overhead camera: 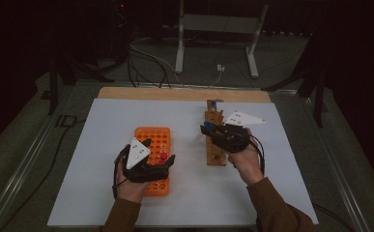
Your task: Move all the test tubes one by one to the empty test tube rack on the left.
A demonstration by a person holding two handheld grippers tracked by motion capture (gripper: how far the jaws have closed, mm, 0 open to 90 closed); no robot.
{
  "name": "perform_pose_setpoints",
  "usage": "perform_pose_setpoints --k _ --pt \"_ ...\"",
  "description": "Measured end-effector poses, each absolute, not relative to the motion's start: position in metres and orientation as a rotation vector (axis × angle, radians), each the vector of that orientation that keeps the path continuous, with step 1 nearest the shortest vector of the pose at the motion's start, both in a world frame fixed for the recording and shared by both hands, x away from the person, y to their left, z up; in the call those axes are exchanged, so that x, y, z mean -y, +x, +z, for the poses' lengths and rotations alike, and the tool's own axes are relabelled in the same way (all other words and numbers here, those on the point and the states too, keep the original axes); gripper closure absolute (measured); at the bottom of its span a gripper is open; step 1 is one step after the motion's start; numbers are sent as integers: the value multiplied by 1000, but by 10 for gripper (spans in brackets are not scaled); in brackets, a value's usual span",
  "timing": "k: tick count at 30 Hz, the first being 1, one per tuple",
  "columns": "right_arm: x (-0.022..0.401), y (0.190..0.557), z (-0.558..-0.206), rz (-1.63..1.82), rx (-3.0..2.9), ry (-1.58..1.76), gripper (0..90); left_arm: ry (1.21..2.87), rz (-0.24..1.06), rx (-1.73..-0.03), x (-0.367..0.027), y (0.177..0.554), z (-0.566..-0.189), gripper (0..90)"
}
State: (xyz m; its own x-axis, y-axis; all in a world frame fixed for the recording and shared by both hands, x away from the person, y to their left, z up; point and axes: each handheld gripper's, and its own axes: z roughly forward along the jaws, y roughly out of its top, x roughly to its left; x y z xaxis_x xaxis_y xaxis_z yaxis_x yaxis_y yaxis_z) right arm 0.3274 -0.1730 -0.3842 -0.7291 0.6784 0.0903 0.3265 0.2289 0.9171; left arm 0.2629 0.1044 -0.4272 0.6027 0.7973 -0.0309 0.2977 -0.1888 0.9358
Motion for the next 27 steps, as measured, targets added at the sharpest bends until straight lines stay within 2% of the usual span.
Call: perform_pose_setpoints --k 7,12,15,18,25,27 --pt "159 314 -384 1519 -2247 873 759 1804 589 -843 -85 266 -422 86" --pt "148 308 -388 1529 -2299 854 759 1825 581 -820 -74 269 -422 184" --pt "143 306 -391 1541 -2327 844 758 1853 553 -783 -69 270 -424 366" --pt "140 305 -392 1552 -2350 838 758 1882 542 -758 -65 271 -426 498" --pt "136 303 -394 1557 -2383 815 758 1893 505 -742 -63 271 -427 709" --pt "135 302 -395 1550 -2384 808 758 1894 492 -740 -63 272 -427 738"
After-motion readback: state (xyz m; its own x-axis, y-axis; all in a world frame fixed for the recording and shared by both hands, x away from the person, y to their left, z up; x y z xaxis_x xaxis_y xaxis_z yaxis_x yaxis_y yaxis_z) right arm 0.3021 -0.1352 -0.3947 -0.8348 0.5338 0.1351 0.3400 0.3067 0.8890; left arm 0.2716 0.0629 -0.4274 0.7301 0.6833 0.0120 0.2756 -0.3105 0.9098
